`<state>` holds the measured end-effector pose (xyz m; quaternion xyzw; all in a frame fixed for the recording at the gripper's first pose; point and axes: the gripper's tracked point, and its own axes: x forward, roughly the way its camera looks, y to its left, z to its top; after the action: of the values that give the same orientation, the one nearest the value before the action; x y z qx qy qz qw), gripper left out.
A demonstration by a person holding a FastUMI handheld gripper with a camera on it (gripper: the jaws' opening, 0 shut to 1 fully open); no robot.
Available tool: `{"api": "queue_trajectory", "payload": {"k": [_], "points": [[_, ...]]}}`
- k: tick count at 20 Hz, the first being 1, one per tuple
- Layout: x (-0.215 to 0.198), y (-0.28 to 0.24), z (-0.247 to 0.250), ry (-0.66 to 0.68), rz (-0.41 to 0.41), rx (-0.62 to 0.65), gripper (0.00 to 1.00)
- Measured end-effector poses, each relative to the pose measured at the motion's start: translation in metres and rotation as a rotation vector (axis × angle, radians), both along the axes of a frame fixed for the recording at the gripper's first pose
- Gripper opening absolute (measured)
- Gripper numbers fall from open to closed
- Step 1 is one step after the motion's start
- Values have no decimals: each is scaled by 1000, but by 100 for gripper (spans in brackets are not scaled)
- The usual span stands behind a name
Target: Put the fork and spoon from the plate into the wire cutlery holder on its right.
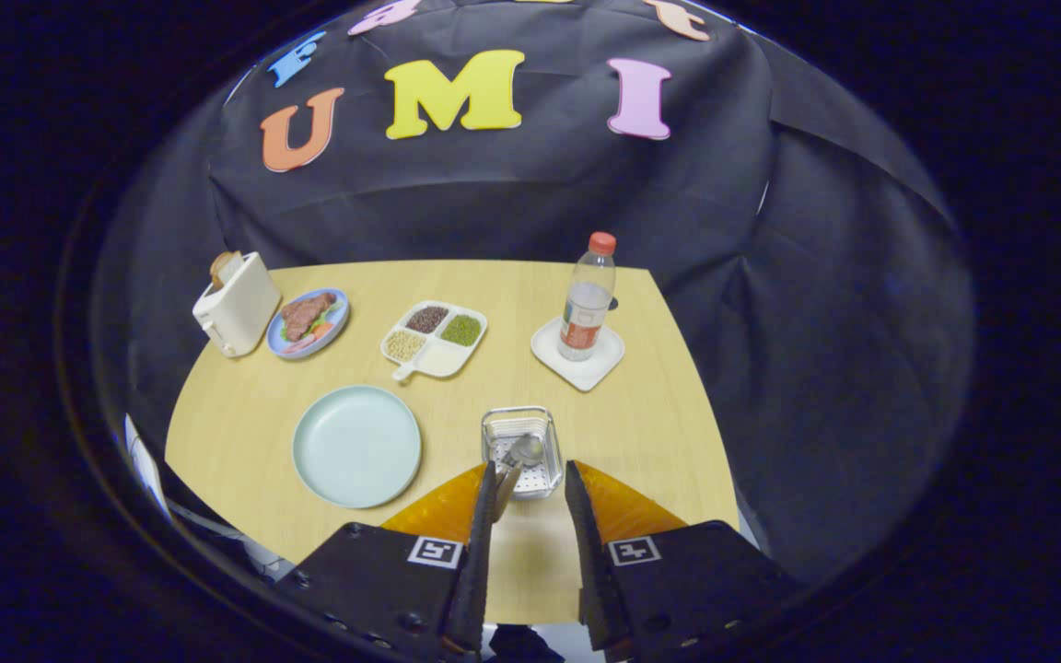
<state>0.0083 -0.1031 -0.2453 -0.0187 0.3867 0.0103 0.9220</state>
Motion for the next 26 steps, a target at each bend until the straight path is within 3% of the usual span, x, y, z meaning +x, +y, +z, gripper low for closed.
{"api": "queue_trajectory", "payload": {"k": [7, 10, 18, 26], "points": [[3, 53, 95, -305, -47, 6, 72], [-6, 85, 139, -434, -26, 24, 74], [-29, 145, 214, -638, 6, 8, 98], [-39, 169, 236, -720, 23, 0, 96]]}}
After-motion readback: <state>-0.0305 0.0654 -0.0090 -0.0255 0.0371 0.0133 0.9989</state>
